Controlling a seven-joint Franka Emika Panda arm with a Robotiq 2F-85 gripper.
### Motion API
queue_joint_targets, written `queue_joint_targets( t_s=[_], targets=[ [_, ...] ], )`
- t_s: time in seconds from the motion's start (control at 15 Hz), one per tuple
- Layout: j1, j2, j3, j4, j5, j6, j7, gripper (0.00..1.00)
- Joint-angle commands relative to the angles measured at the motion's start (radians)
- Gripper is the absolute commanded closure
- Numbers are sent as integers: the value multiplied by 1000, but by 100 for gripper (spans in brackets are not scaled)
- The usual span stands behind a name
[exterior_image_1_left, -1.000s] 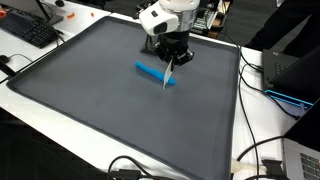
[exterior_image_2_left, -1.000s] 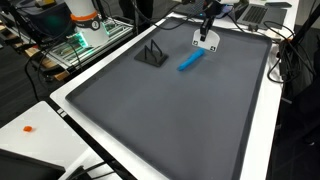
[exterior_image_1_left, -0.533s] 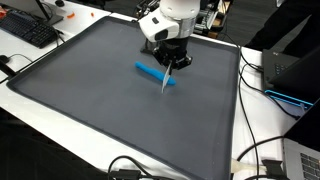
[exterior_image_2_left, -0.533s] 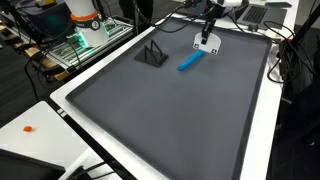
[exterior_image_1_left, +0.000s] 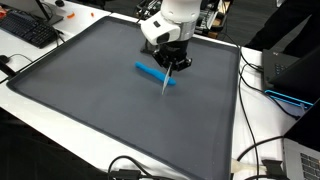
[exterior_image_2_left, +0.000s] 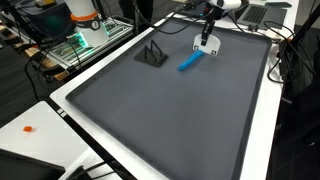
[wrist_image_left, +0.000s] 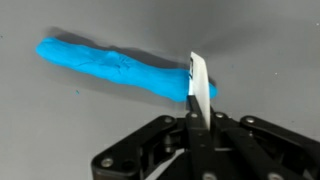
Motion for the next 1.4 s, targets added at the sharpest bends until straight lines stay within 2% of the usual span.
queue_joint_targets(
  t_s=[0.0,0.87,1.33],
  targets=[
    [7,18,-17,-32,-22,58,-13,99],
    [-1,-7,-9,-92,12,36,-11,99],
    [-20,-63,17,-164,77,41,-24,99]
  ],
)
